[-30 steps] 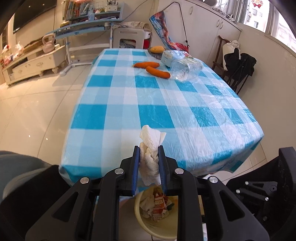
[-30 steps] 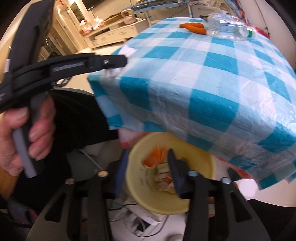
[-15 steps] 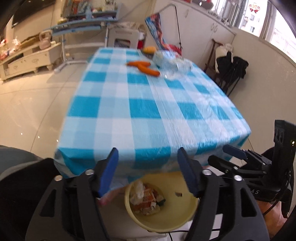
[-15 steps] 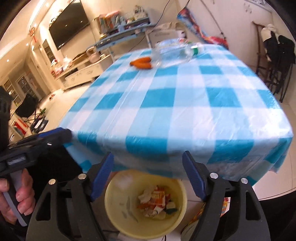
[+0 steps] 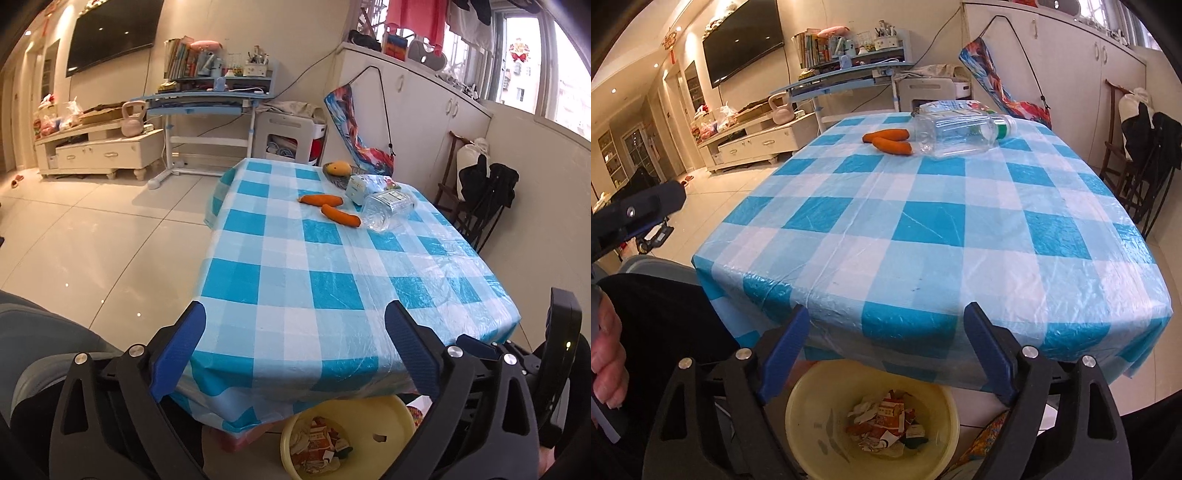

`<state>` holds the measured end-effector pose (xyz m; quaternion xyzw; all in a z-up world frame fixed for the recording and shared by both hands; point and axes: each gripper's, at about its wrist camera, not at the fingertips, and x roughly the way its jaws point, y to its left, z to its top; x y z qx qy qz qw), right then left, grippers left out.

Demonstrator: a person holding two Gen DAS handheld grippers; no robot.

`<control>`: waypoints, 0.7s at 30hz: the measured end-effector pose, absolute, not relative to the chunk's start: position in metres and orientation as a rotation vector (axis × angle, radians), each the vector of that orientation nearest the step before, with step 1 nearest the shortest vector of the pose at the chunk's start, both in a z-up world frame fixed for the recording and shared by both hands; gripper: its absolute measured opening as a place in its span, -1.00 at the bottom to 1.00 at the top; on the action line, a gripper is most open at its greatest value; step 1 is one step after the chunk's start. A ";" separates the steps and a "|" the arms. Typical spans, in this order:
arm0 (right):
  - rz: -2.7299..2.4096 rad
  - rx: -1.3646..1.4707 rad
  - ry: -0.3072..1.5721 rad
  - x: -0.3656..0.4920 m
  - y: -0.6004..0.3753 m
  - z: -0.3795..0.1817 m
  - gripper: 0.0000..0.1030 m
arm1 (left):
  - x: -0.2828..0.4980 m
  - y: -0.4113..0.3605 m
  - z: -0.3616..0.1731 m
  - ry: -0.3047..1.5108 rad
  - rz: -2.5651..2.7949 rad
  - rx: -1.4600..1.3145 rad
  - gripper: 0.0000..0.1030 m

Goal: Collect trash

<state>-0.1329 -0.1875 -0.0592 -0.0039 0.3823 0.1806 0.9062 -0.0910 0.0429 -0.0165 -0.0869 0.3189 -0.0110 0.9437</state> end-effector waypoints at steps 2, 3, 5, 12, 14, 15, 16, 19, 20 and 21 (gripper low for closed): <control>0.376 -0.018 0.786 -0.132 -0.185 -0.060 0.62 | -0.090 0.047 -0.017 0.657 -0.020 -0.194 0.82; 0.376 -0.020 0.785 -0.133 -0.184 -0.060 0.63 | -0.090 0.048 -0.018 0.659 -0.018 -0.201 0.83; 0.375 -0.023 0.783 -0.133 -0.183 -0.060 0.64 | -0.089 0.050 -0.018 0.662 -0.012 -0.210 0.83; 0.379 -0.034 0.783 -0.135 -0.181 -0.060 0.66 | -0.089 0.046 -0.021 0.664 -0.006 -0.197 0.83; 0.380 -0.035 0.783 -0.136 -0.181 -0.060 0.66 | -0.089 0.044 -0.022 0.666 -0.010 -0.190 0.83; 0.380 -0.034 0.783 -0.136 -0.181 -0.060 0.66 | -0.089 0.044 -0.022 0.666 -0.011 -0.188 0.83; 0.380 -0.034 0.783 -0.136 -0.181 -0.060 0.66 | -0.089 0.043 -0.022 0.666 -0.011 -0.185 0.84; 0.380 -0.037 0.782 -0.136 -0.181 -0.060 0.68 | -0.089 0.043 -0.023 0.667 -0.011 -0.187 0.84; 0.380 -0.039 0.782 -0.136 -0.180 -0.060 0.69 | -0.089 0.043 -0.023 0.666 -0.011 -0.187 0.84; 0.380 -0.041 0.782 -0.137 -0.180 -0.060 0.69 | -0.089 0.043 -0.023 0.667 -0.011 -0.188 0.84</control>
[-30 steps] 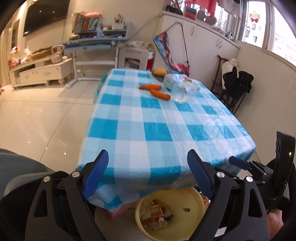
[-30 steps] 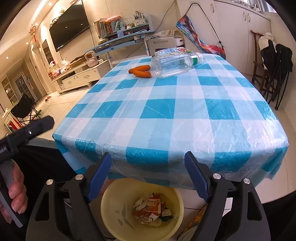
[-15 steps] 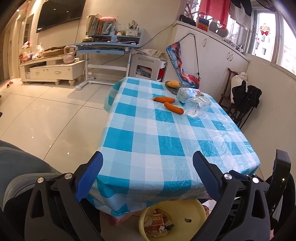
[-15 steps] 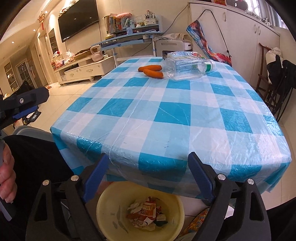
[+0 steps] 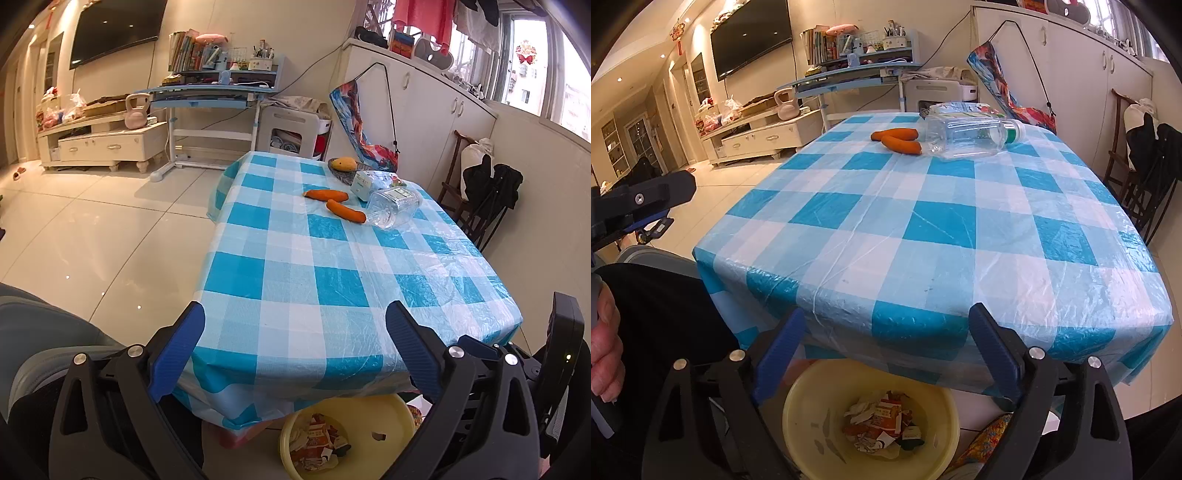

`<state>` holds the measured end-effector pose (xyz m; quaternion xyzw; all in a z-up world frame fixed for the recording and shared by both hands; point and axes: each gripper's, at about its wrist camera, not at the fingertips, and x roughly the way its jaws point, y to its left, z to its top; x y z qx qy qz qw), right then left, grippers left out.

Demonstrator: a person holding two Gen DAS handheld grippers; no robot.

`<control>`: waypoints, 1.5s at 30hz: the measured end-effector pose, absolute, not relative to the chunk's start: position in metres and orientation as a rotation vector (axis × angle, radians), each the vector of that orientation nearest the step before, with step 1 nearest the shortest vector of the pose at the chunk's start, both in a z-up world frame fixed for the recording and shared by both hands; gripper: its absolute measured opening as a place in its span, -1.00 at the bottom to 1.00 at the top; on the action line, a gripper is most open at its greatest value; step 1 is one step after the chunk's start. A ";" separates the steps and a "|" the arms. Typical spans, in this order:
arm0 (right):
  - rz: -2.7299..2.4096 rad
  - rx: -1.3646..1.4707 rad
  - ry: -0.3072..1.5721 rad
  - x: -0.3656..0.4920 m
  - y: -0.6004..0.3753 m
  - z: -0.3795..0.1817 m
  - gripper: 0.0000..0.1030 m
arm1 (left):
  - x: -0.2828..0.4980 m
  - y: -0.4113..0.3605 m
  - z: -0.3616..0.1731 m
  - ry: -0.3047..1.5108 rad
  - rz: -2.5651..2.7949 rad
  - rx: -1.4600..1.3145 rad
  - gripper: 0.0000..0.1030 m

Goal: Collect trash

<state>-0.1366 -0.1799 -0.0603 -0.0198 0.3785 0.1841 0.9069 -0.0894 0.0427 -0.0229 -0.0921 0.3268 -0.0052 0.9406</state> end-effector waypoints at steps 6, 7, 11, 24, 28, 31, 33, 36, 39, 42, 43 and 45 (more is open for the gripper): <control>0.380 -0.057 0.780 -0.137 -0.177 -0.061 0.74 | -0.089 0.042 -0.023 0.668 -0.012 -0.185 0.84; 0.379 -0.058 0.780 -0.137 -0.177 -0.061 0.74 | -0.089 0.042 -0.023 0.667 -0.011 -0.186 0.84; 0.379 -0.059 0.780 -0.137 -0.176 -0.061 0.75 | -0.089 0.042 -0.023 0.667 -0.011 -0.186 0.85; 0.378 -0.060 0.780 -0.138 -0.176 -0.061 0.76 | -0.089 0.041 -0.024 0.667 -0.012 -0.185 0.85; 0.378 -0.060 0.779 -0.138 -0.176 -0.061 0.76 | -0.089 0.041 -0.024 0.667 -0.012 -0.185 0.85; 0.378 -0.061 0.779 -0.138 -0.176 -0.061 0.76 | -0.089 0.041 -0.024 0.668 -0.012 -0.185 0.85; 0.378 -0.061 0.779 -0.138 -0.176 -0.062 0.77 | -0.089 0.041 -0.024 0.668 -0.012 -0.185 0.85; 0.377 -0.061 0.779 -0.138 -0.176 -0.061 0.77 | -0.089 0.041 -0.024 0.668 -0.013 -0.185 0.85; 0.377 -0.062 0.780 -0.138 -0.175 -0.061 0.77 | -0.089 0.041 -0.024 0.668 -0.012 -0.184 0.85; 0.377 -0.063 0.780 -0.138 -0.175 -0.061 0.77 | -0.089 0.041 -0.024 0.669 -0.013 -0.185 0.85; 0.377 -0.063 0.780 -0.138 -0.175 -0.061 0.77 | -0.089 0.041 -0.024 0.669 -0.013 -0.185 0.85; 0.377 -0.064 0.780 -0.138 -0.175 -0.062 0.78 | -0.089 0.041 -0.024 0.668 -0.012 -0.184 0.85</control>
